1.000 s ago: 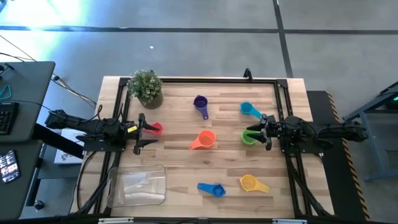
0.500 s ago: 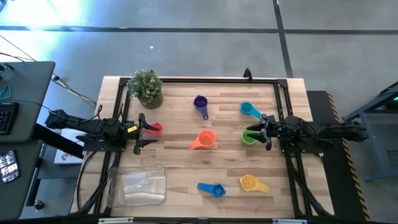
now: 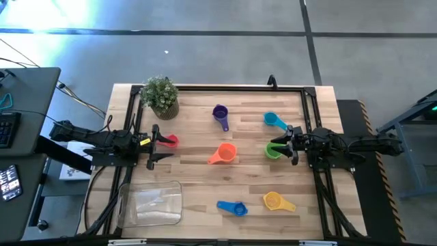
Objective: Nest measuring cups in basket
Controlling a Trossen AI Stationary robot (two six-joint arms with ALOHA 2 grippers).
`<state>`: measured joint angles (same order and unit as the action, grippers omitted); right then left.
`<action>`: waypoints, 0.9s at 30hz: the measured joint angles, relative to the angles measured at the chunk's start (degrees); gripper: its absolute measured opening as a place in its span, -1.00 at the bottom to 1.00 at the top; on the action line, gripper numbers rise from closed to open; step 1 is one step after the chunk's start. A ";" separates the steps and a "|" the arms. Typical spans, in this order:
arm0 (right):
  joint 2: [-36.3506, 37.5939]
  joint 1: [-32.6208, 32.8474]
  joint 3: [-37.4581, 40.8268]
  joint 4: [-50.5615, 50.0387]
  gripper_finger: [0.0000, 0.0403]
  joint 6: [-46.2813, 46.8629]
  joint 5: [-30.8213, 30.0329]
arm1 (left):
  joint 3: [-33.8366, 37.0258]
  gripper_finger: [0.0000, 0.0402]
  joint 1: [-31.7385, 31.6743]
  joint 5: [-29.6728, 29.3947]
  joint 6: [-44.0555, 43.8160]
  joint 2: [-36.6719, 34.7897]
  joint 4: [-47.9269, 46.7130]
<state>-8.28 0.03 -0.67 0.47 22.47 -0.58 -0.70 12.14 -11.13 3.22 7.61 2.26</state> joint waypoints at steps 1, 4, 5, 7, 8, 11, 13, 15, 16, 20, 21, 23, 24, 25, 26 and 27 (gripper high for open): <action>-0.01 0.00 -0.01 0.00 -0.16 0.00 -0.01 | 0.01 0.13 0.01 0.01 -0.01 -0.01 0.00; 0.00 0.00 0.00 -0.01 -0.16 0.01 -0.02 | 0.01 0.13 0.01 -0.03 -1.29 0.01 0.02; -0.01 -0.01 0.01 0.00 -0.16 0.00 -0.02 | 0.01 0.13 -0.02 -0.03 -2.05 0.01 0.02; 0.00 0.00 0.00 -0.01 -0.16 -0.01 -0.02 | 0.01 0.13 0.00 -0.05 -3.72 0.01 0.02; -0.01 0.00 0.00 -0.01 -0.16 0.00 0.00 | 0.01 0.13 0.00 -0.05 -4.29 -0.01 0.02; 0.00 0.00 0.00 0.00 -0.16 0.00 -0.01 | 0.00 0.13 -0.02 -0.10 -5.95 -0.01 0.07; -0.01 0.01 -0.01 -0.02 -0.16 -0.01 -0.02 | 0.01 0.13 0.00 -0.12 -6.70 -0.01 0.13; -0.01 0.01 -0.01 -0.01 -0.16 0.01 0.00 | 0.01 0.13 0.01 -0.14 -7.36 -0.02 0.13; 0.00 0.01 0.01 0.00 -0.16 0.01 0.00 | 0.01 0.13 0.00 -0.16 -7.76 0.00 0.17; 0.00 0.01 0.01 -0.01 -0.16 0.01 0.00 | 0.01 0.13 -0.01 -0.16 -10.75 -0.01 0.18; -0.01 -0.01 0.00 0.00 -0.16 0.00 -0.01 | 0.01 0.13 0.00 -0.16 -11.92 -0.02 0.19; -0.01 -0.01 -0.01 0.00 -0.16 0.01 -0.02 | -0.01 0.13 0.00 -0.17 -13.87 -0.01 0.17; 0.00 -0.01 0.01 0.00 -0.16 0.00 -0.02 | 0.01 0.13 -0.02 -0.16 -14.81 0.01 0.17; -0.01 -0.01 -0.01 0.00 -0.16 -0.01 -0.02 | 0.01 0.13 -0.02 -0.16 -15.60 0.01 0.17; -0.01 -0.01 -0.01 0.00 -0.16 0.01 -0.02 | 0.01 0.13 0.00 -0.16 -16.42 -0.01 0.17; -0.01 -0.01 -0.01 0.00 -0.16 -0.01 0.00 | 0.01 0.13 0.01 -0.16 -17.11 -0.01 0.17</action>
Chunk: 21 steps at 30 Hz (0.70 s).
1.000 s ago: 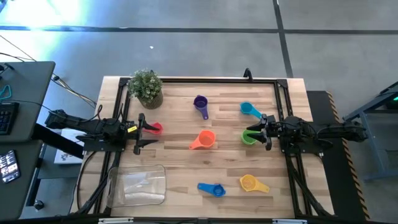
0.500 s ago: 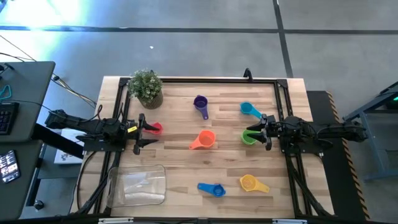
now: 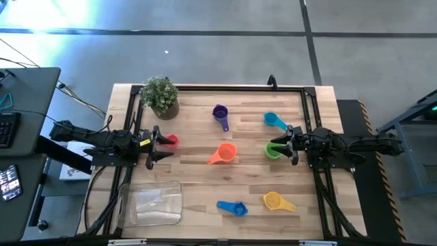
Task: Nest measuring cups in basket
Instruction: Prepare the orange measuring cup
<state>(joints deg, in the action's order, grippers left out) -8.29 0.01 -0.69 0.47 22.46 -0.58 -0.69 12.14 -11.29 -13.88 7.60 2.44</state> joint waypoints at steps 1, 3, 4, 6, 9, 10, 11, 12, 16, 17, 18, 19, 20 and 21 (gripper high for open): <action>0.00 0.02 0.02 0.00 -0.16 0.02 -0.02 | 0.00 0.13 -0.01 0.00 -0.86 0.01 0.00; 0.01 0.00 0.02 0.10 -0.16 0.23 -0.02 | 0.00 0.13 -0.01 0.00 -2.44 0.01 0.00; 0.01 0.01 0.02 0.14 -0.16 0.97 -0.02 | 0.00 0.13 0.00 0.00 -3.20 -0.01 0.00; 0.01 0.01 0.02 0.17 -0.16 3.38 -0.02 | 0.00 0.13 -0.01 0.00 -4.88 0.00 0.03; 0.01 0.02 0.02 0.20 -0.16 7.48 -0.02 | 0.00 0.13 0.00 0.00 -8.64 0.02 0.46; 0.00 0.02 0.02 0.21 -0.16 8.40 -0.02 | 0.00 0.13 -0.01 0.00 -9.94 -0.01 0.51; 0.00 0.02 0.02 0.22 -0.16 8.83 -0.01 | 0.00 0.13 -0.02 0.00 -11.12 -0.01 0.49; 0.01 0.02 0.02 0.22 -0.16 8.85 -0.02 | 0.00 0.13 0.00 0.00 -11.86 0.02 0.47; 0.00 0.02 0.02 0.47 -0.16 7.52 -0.94 | 0.00 0.13 0.00 0.00 -12.62 0.00 0.46; 0.00 0.02 0.02 0.55 -0.16 7.78 -1.44 | 0.00 0.13 -0.02 0.00 -12.60 0.02 0.48; 0.00 0.02 0.02 0.61 -0.16 8.90 -1.82 | 0.00 0.13 -0.01 0.00 -12.60 -0.01 0.46; 0.00 0.02 0.02 0.62 -0.16 10.32 -1.92 | 0.00 0.13 -0.02 0.00 -12.60 0.02 0.46; 0.00 0.02 0.02 0.61 -0.16 11.80 -1.92 | 0.00 0.13 -0.01 0.00 -12.60 0.00 0.46; 0.00 0.02 0.02 0.65 -0.16 13.28 -1.92 | 0.00 0.13 -0.01 0.00 -12.60 0.01 0.46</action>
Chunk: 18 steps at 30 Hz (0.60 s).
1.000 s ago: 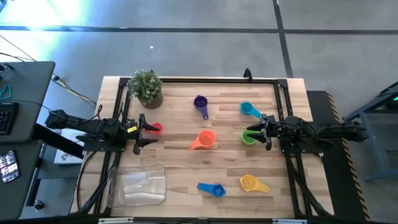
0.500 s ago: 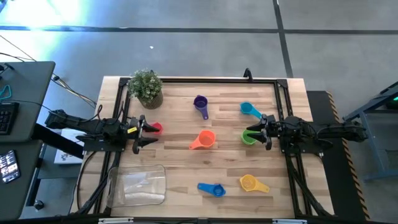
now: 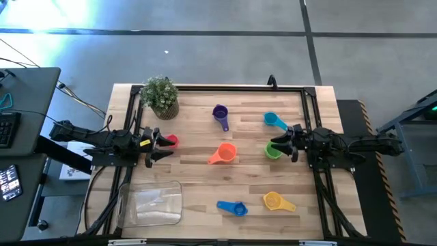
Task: Nest measuring cups in basket
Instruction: Prepare the orange measuring cup
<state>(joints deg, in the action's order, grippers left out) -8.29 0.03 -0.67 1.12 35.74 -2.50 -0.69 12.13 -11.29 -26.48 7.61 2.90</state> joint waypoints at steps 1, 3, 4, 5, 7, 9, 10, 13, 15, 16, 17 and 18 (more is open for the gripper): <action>0.00 0.00 0.00 0.15 -0.16 1.17 0.00 | 0.00 0.13 -0.01 0.00 0.00 -0.01 0.00; 0.00 0.00 0.02 0.67 -0.16 3.97 0.00 | 0.00 0.13 0.00 0.00 0.02 -0.01 0.00; 0.00 0.00 0.00 1.01 -0.16 5.49 0.01 | 0.00 0.13 0.00 0.00 0.02 0.00 0.00; 0.00 0.00 0.02 1.53 -0.16 6.95 -0.07 | 0.00 0.13 -0.01 0.00 0.02 0.00 0.00; 0.00 0.00 0.02 2.89 -0.16 9.79 -0.77 | 0.00 0.13 0.00 0.00 0.04 0.00 0.00; 0.00 -0.01 0.02 4.95 -0.16 12.13 -2.05 | 0.00 0.13 0.00 0.00 0.06 0.00 0.00; 0.00 0.00 0.02 6.22 -0.16 13.00 -2.82 | 0.00 0.13 -0.01 0.00 0.07 0.00 0.00; 0.00 0.00 0.02 10.92 -0.16 15.80 -5.07 | 0.00 0.13 -0.01 0.00 0.07 0.01 0.00; 0.00 0.00 0.02 14.68 -0.16 16.50 -6.05 | 0.00 0.13 -0.01 0.00 0.07 0.01 0.00; 0.00 -0.02 0.02 16.68 -0.16 16.79 -6.17 | 0.00 0.13 -0.01 0.00 0.05 -0.01 0.00; 0.00 0.00 0.02 18.88 -0.16 16.76 -6.26 | 0.00 0.13 -0.01 0.00 -0.12 -0.01 0.00; 0.00 0.00 0.02 21.09 -0.16 16.75 -6.28 | 0.00 0.13 -0.01 0.00 -0.72 0.00 0.00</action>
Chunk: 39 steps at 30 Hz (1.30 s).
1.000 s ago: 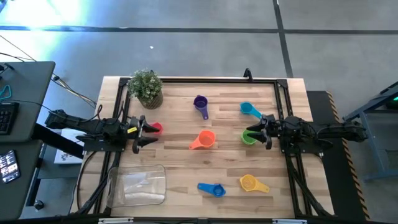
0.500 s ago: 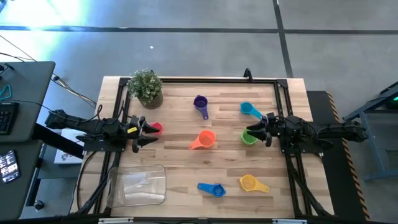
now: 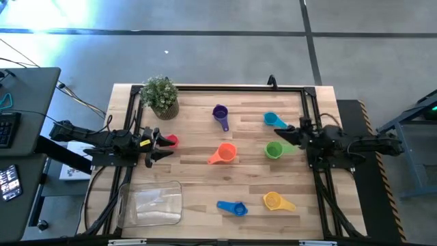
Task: Nest measuring cups in basket
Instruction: Prepare the orange measuring cup
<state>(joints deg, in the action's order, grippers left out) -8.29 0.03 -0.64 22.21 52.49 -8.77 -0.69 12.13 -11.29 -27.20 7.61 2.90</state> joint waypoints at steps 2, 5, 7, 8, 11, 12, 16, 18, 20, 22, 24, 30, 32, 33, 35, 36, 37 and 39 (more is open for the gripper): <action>0.00 0.00 0.00 4.79 -0.16 0.00 -0.15 | 0.00 0.13 -0.01 -0.01 -2.18 0.01 0.00; 0.03 0.00 -0.57 10.19 -0.16 -0.07 -1.35 | 0.00 0.13 0.02 -1.17 -4.10 -0.01 0.00; -0.09 0.00 -2.88 9.84 -0.16 -1.54 -1.79 | 0.00 0.13 0.02 -1.28 -4.09 0.00 0.02; -0.38 0.00 -4.27 9.57 -0.16 -2.71 -1.81 | 0.00 0.13 0.02 -1.31 -4.09 -0.01 0.04; -2.47 0.00 -9.79 7.08 -0.16 -6.47 -2.03 | 0.00 0.13 0.02 -1.31 -4.09 0.00 0.04; -3.56 0.00 -11.89 5.71 -0.16 -7.76 -2.02 | 0.00 0.13 0.02 -1.31 -4.09 0.00 0.04; -9.15 0.00 -21.59 -3.28 -0.16 -12.24 -2.11 | 0.00 0.13 0.02 -1.31 -4.10 0.00 0.09; -12.54 0.00 -26.53 -8.91 -0.16 -12.77 -2.78 | -0.01 0.13 0.02 -1.31 -4.10 0.01 0.08; -16.06 0.00 -31.38 -15.16 -0.16 -12.55 -3.06 | 0.00 0.13 0.02 -1.31 -4.09 0.00 0.11; -19.54 0.00 -36.10 -22.02 -0.16 -11.77 -3.02 | 0.00 0.13 0.02 -1.31 -4.11 -0.01 0.11; -22.89 0.00 -40.60 -29.88 -0.16 -9.49 -3.00 | 0.00 0.13 0.02 -1.31 -4.27 0.01 0.11; -33.06 0.00 -51.61 -54.09 -0.16 0.07 -1.68 | 0.00 0.13 0.02 -1.31 -4.26 0.01 0.11; -36.41 0.00 -54.01 -60.39 -0.16 2.05 -0.53 | 0.00 0.13 0.02 -1.31 -4.26 0.00 0.11; -37.98 0.00 -54.96 -62.65 -0.16 3.00 0.07 | 0.00 0.13 0.02 -1.31 -4.24 0.01 0.11; -40.99 0.00 -56.16 -65.47 -0.16 4.49 1.34 | 0.00 0.13 0.02 -1.31 -4.24 -0.01 0.11; -42.54 0.00 -56.44 -66.11 -0.16 5.36 2.09 | 0.00 0.13 0.02 -1.31 -4.24 0.01 0.11; -44.08 0.00 -56.53 -66.18 -0.16 5.83 3.08 | 0.00 0.13 0.02 -1.31 -4.22 0.00 0.12; -47.36 0.09 -56.72 -65.91 -0.16 7.07 5.03 | 0.00 0.13 0.02 -1.31 -4.23 -0.01 0.11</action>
<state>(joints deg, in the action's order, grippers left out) -55.65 0.12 -57.36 -43.70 59.56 -3.75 -0.69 12.14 -12.60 -31.43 7.60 3.01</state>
